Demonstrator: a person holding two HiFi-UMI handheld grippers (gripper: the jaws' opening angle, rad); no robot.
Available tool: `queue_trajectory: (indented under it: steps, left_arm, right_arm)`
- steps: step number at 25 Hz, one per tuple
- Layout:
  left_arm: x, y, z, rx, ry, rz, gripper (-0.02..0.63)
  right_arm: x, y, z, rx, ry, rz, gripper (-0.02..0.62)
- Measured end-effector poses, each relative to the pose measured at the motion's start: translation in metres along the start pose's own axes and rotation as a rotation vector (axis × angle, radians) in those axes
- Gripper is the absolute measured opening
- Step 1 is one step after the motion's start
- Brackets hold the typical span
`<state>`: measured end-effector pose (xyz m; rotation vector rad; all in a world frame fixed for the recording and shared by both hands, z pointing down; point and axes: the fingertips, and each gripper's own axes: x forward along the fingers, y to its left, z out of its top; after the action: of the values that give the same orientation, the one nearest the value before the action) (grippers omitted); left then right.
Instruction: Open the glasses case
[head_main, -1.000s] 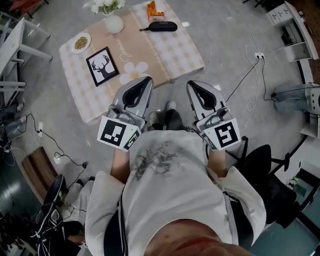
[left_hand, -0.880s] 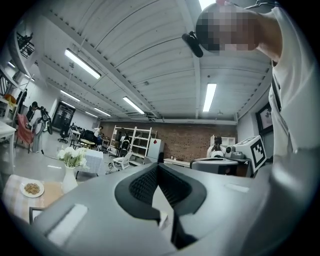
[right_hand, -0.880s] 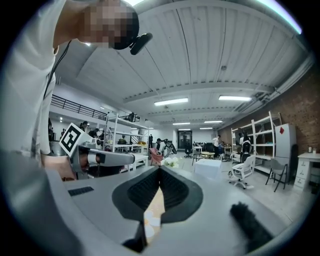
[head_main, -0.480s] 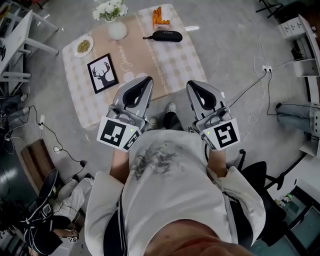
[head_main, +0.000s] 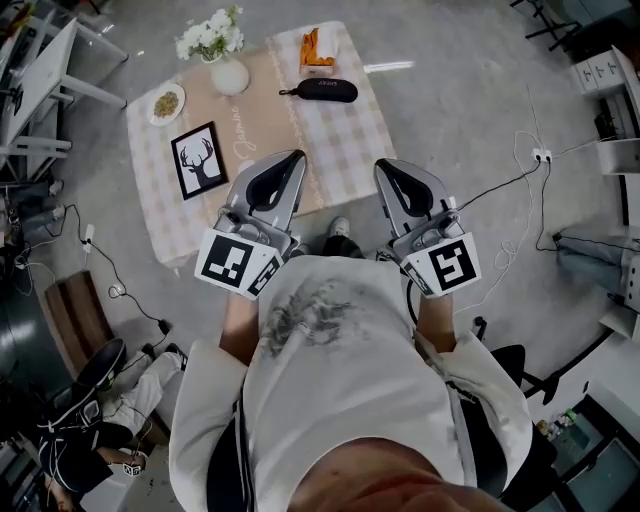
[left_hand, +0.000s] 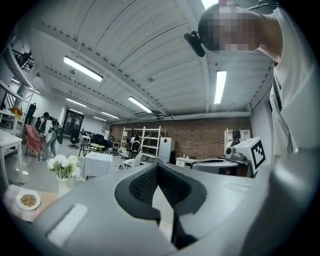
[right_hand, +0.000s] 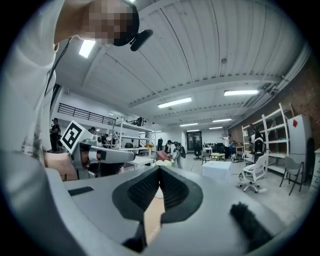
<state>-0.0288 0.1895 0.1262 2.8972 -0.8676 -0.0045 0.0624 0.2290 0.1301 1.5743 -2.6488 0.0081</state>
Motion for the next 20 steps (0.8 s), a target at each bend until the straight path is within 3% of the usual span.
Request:
queue_trajectory:
  steps: [11, 20]
  left_arm:
    - [0.034, 0.004, -0.009, -0.027, 0.023, 0.008, 0.002]
    - [0.062, 0.038, -0.024, -0.051, 0.026, -0.01, 0.002]
  right_arm:
    - [0.004, -0.036, -0.014, 0.023, 0.039, 0.004, 0.015]
    - [0.034, -0.056, -0.032, 0.018, 0.104, -0.023, 0.015]
